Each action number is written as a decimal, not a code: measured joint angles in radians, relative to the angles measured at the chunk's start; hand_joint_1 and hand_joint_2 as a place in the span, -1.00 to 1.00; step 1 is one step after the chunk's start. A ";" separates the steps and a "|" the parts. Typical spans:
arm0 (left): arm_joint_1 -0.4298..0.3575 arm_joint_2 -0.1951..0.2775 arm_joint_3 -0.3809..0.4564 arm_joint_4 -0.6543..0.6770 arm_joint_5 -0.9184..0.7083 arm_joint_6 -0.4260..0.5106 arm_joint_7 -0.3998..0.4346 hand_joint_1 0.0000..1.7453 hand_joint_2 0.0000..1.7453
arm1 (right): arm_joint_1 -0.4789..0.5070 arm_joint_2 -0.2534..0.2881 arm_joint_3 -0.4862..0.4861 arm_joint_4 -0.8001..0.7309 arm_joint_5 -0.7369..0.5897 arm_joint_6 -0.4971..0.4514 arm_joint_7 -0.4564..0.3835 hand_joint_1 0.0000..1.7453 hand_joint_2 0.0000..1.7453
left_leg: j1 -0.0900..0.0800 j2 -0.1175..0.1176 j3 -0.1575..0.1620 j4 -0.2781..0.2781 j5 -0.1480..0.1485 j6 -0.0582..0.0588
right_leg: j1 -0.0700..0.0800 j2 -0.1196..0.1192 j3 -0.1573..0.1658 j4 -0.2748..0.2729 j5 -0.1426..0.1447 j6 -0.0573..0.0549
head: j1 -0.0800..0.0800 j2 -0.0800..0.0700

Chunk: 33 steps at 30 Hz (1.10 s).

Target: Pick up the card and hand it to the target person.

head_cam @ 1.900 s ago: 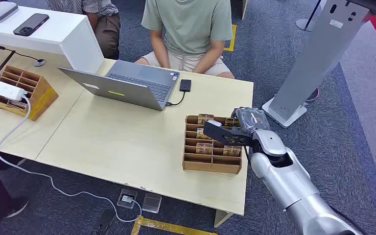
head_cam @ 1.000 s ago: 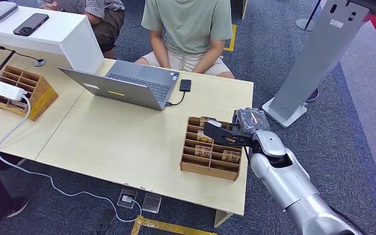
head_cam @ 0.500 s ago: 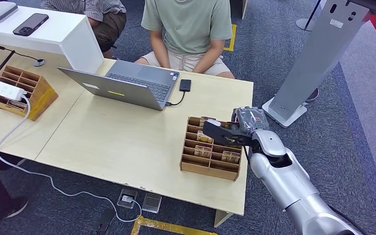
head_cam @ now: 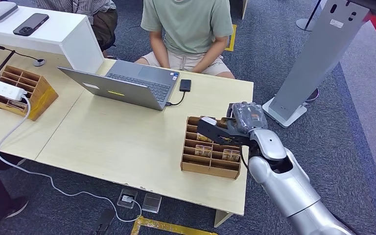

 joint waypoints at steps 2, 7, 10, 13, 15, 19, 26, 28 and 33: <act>0.000 0.000 0.000 0.000 0.000 0.000 -0.002 -1.00 -1.00 | 0.008 -0.009 -0.008 -0.041 0.007 0.006 0.008 0.52 1.00 | 0.000 0.000 0.000 0.000 0.000 0.000 | 0.000 0.000 0.000 0.000 0.000 0.000 | 0.000 0.000; 0.001 0.000 0.000 0.000 0.003 0.000 -0.008 -1.00 -1.00 | 0.024 -0.033 -0.030 -0.147 0.058 0.007 0.039 0.53 1.00 | 0.000 0.000 0.000 0.000 0.000 0.000 | 0.000 0.000 0.000 0.000 0.000 0.000 | 0.000 0.000; 0.002 0.000 0.000 0.000 0.003 0.000 -0.009 -1.00 -1.00 | 0.029 -0.047 -0.053 -0.216 0.079 -0.008 0.044 0.55 1.00 | 0.000 0.000 0.000 0.000 0.000 0.000 | 0.000 0.000 0.000 0.000 0.000 0.000 | 0.000 0.000; 0.002 0.000 0.000 0.000 0.003 0.000 -0.009 -1.00 -1.00 | 0.029 -0.060 -0.084 -0.281 0.098 -0.058 0.028 0.51 1.00 | 0.000 0.000 0.000 0.000 0.000 0.000 | 0.000 0.000 0.000 0.000 0.000 0.000 | 0.000 0.000; 0.002 -0.001 0.000 0.000 0.001 0.000 -0.009 -1.00 -1.00 | 0.026 -0.062 -0.100 -0.302 0.103 -0.100 0.007 0.48 1.00 | 0.000 0.000 0.000 0.000 0.000 0.000 | 0.000 0.000 0.000 0.000 0.000 0.000 | 0.000 0.000; 0.002 -0.003 0.000 0.000 -0.003 0.000 -0.009 -1.00 -1.00 | 0.002 -0.060 -0.126 -0.305 0.105 -0.190 -0.031 0.51 1.00 | 0.000 0.000 -0.001 0.000 0.000 0.000 | 0.000 0.000 0.000 0.000 0.000 0.000 | 0.000 0.000; 0.001 -0.013 0.000 0.000 -0.015 0.000 -0.009 -1.00 -1.00 | -0.103 -0.037 -0.158 -0.173 0.107 -0.368 -0.101 0.62 1.00 | 0.000 0.000 -0.001 0.000 0.000 0.000 | 0.000 0.000 0.000 0.000 0.000 0.000 | 0.000 0.000; 0.001 -0.015 0.000 0.000 -0.020 -0.001 -0.008 -1.00 -1.00 | -0.128 -0.029 -0.164 -0.119 0.106 -0.395 -0.112 0.56 1.00 | 0.000 -0.001 -0.001 0.000 0.000 0.000 | 0.000 0.000 0.000 0.000 0.000 0.000 | 0.000 0.000; 0.001 -0.018 0.000 0.000 -0.027 -0.005 -0.008 -1.00 -1.00 | -0.179 -0.012 -0.172 0.011 0.116 -0.434 -0.119 0.45 1.00 | 0.000 -0.001 -0.001 0.000 0.000 0.000 | 0.000 0.000 0.000 0.000 0.000 0.000 | 0.000 0.000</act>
